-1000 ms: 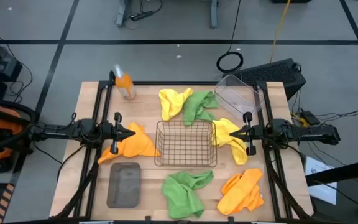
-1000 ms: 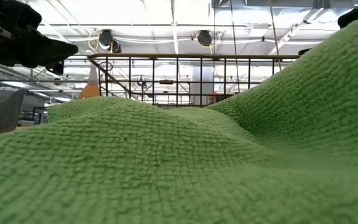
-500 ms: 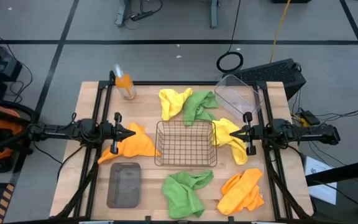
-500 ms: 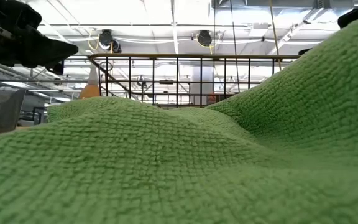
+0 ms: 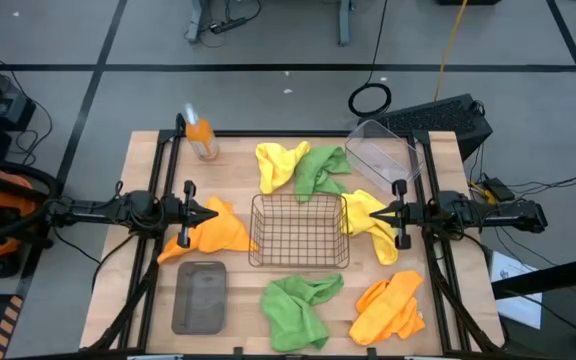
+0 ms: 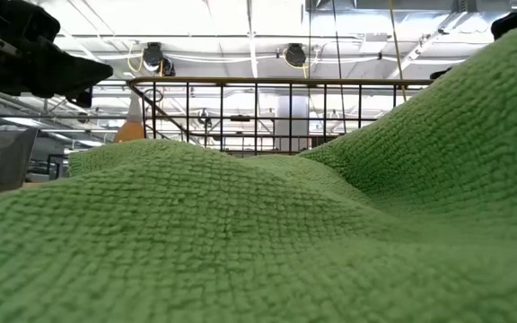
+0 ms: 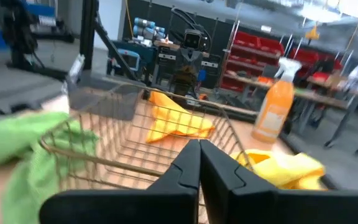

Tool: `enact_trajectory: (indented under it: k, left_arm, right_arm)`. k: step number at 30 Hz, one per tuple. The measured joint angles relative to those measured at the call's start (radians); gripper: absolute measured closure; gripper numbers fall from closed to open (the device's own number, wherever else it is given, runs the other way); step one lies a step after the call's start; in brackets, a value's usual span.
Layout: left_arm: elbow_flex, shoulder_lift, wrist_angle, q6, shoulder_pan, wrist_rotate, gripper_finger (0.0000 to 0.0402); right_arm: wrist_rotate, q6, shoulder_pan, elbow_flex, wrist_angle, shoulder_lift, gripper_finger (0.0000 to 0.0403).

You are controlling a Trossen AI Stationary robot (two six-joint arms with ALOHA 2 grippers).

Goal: Sort microfiber towel by color & place in baskets
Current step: Put the right orange microfiber towel into the wire bin

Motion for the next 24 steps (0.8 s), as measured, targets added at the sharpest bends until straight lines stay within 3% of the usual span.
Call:
enact_trajectory:
  k: [6, 17, 21, 24]
  left_arm:
    - [0.000, 0.000, 0.000, 0.000, 0.000, 0.000, 0.0388]
    - [0.000, 0.000, 0.000, 0.000, 0.000, 0.000, 0.0388]
    - [0.000, 0.000, 0.000, 0.000, 0.000, 0.000, 0.0388]
    - [0.000, 0.000, 0.000, 0.000, 0.000, 0.000, 0.0388]
  right_arm:
    - [0.022, -0.070, 0.000, 0.000, 0.004, 0.000, 0.0403]
    - [0.024, 0.189, 0.000, 0.000, 0.009, 0.000, 0.0403]
    - [0.113, 0.212, 0.000, 0.015, 0.073, 0.000, 0.0403]
    - [0.123, 0.233, 0.000, 0.061, 0.070, 0.001, 0.0403]
